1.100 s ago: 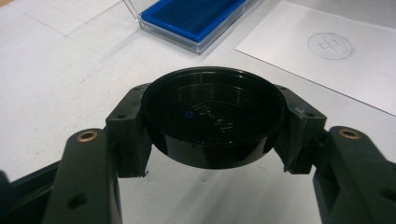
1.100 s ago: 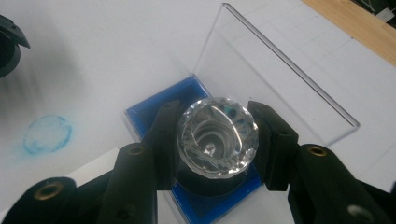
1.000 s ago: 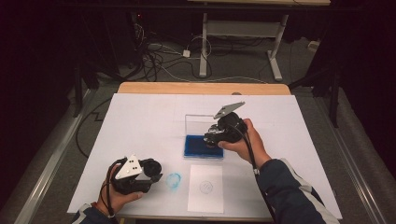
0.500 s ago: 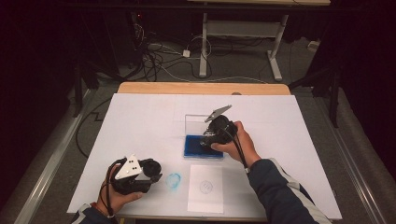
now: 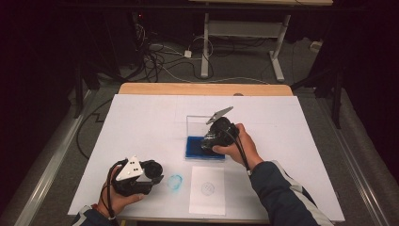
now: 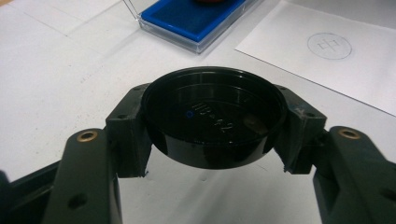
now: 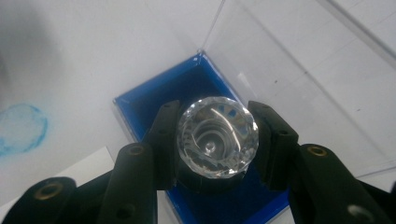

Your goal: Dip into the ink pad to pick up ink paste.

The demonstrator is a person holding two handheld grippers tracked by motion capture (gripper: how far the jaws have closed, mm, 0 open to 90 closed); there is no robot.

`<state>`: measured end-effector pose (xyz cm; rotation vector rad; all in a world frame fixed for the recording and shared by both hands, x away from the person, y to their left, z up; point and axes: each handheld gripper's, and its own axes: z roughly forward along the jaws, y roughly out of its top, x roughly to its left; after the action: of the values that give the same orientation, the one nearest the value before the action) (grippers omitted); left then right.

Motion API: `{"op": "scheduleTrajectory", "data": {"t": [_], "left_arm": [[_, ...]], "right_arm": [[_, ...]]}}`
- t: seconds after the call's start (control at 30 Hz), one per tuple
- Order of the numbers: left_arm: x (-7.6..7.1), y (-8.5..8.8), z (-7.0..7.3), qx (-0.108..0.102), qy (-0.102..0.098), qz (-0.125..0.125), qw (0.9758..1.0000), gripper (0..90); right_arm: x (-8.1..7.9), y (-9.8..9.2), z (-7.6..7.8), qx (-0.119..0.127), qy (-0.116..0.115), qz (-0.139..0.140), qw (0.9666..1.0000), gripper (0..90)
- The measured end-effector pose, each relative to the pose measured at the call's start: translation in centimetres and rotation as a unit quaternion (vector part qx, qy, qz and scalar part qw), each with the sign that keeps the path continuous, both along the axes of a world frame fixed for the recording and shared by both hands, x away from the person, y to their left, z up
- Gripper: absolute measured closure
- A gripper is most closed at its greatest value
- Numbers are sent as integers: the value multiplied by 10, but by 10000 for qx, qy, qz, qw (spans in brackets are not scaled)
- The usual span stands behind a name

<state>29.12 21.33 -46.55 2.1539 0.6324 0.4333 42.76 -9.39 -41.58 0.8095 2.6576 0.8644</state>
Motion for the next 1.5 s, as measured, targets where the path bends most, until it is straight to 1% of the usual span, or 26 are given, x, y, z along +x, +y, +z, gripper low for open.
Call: {"op": "scheduleTrajectory", "data": {"t": [0.07, 0.33, 0.43, 0.57, 0.63, 0.77, 0.87, 1.0, 1.1, 1.13, 1.2, 1.27, 1.33, 1.37, 1.4, 1.43, 1.47, 1.5], "left_arm": [[0, -1, 0, 19, -5, -11, 10000, 365], [-1, -1, 0, 34, 5, -34, 10000, 365], [-1, -1, 0, 17, 9, -24, 10000, 365], [-1, -2, 0, 43, 17, -50, 10000, 365], [-1, -2, 0, 53, 25, -52, 10000, 365], [-1, -2, -1, 49, 35, -57, 10000, 365], [-1, -2, 0, 39, 40, -63, 10000, 365], [-1, -2, 0, 50, 43, -72, 10000, 365], [-1, -2, -1, 46, 49, -78, 9999, 365], [-1, -2, 0, 52, 42, -78, 9999, 365], [-1, -2, 0, 45, 35, -73, 10000, 365], [-1, -2, 0, 39, 34, -73, 10000, 365], [-1, -2, 0, 31, 27, -78, 10000, 365], [-1, -2, 1, 23, 15, -81, 10000, 365], [-1, -2, 1, 28, 3, -82, 10000, 365], [-1, -2, 2, 23, -5, -80, 10000, 365], [-1, -1, 2, -6, 0, -72, 10000, 365], [-1, -1, 2, -9, 4, -63, 10000, 365]], "right_arm": [[1, 0, -1, 39, 35, -33, 10000, 579], [0, -1, -3, 74, 30, 1, 10000, 579], [-1, -2, -4, 111, 2, -18, 9999, 579], [-1, -2, -4, 143, 39, -61, 9999, 579], [-1, -3, -5, 153, 6, -23, 9999, 580], [-2, -3, -6, 198, 6, -52, 9998, 580], [-3, -2, -6, 163, -60, -38, 9998, 580], [-3, -4, -7, 232, -37, -44, 9997, 580], [-3, -4, -7, 227, -37, -52, 9997, 579], [-3, -4, -7, 261, 7, -93, 9996, 579], [-2, -5, -7, 291, 9, -88, 9995, 579], [-1, -4, -6, 223, 33, -78, 9997, 579], [-1, 0, -3, 25, 44, -62, 10000, 579], [0, 2, -2, -17, 56, -56, 10000, 579], [1, 2, -1, -10, 70, -57, 10000, 579], [1, 1, 0, -11, 49, -92, 9999, 580], [1, 0, 3, 39, 0, -114, 9999, 579], [1, -1, 7, 187, -5, -119, 9998, 579]]}}
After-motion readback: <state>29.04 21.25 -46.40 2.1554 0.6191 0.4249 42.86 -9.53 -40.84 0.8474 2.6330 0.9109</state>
